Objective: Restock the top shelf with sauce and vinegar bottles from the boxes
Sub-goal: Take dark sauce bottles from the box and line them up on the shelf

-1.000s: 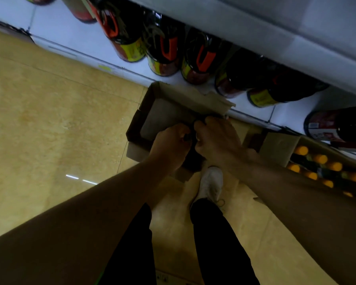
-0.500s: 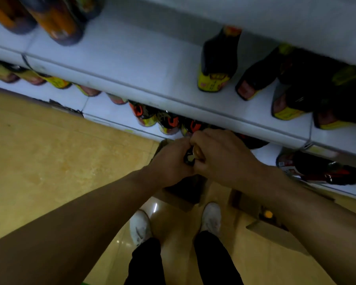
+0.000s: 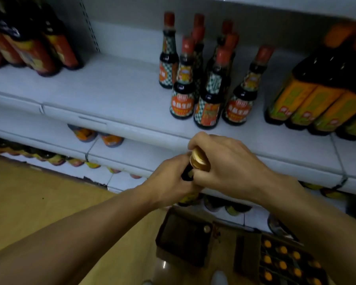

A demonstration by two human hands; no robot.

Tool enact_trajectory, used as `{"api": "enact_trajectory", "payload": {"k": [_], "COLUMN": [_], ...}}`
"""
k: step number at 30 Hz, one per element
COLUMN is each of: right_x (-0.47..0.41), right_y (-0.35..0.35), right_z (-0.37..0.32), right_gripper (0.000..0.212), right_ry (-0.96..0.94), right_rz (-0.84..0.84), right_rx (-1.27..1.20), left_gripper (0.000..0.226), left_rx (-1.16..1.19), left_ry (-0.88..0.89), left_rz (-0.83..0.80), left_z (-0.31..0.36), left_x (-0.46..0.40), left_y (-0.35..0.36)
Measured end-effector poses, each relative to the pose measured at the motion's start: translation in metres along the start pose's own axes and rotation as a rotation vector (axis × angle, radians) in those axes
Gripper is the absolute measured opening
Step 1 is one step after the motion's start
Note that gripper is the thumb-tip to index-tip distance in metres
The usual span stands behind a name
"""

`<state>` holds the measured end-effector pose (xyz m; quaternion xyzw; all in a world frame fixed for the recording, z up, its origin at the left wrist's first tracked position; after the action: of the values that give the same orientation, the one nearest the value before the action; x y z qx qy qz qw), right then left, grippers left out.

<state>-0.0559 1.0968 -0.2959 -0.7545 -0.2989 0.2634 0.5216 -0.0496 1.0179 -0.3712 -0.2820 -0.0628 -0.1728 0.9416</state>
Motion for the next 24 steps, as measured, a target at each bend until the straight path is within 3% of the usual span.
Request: {"api": "enact_trajectory", "payload": {"k": [16,24], "right_x": [-0.002,0.010], "right_y": [-0.211,-0.307], "right_z": [-0.092,-0.115], "right_gripper": [0.051,0.062], "right_ry": [0.025,0.044], "right_rz": [0.268,0.574], "right_rx": [-0.033,-0.137], "left_gripper": [0.011,0.012], "left_rx": [0.076,0.105], "left_ry": [0.245,0.426], "left_rz": [0.056,0.056], "left_z": [0.184,0.278], "left_x": [0.070,0.085], "left_y": [-0.122,-0.169]}}
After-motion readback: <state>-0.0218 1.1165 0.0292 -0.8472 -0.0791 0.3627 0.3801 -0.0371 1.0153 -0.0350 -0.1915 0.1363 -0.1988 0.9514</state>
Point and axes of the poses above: each hand's wrist, its own x-axis away from the middle knuckle, its own y-axis out of the palm, z = x × y, the point moved 8 cm from there along -x, towards the middle knuckle, and after that the axes turned 11 degrees about -y, right-handed, at the moved point
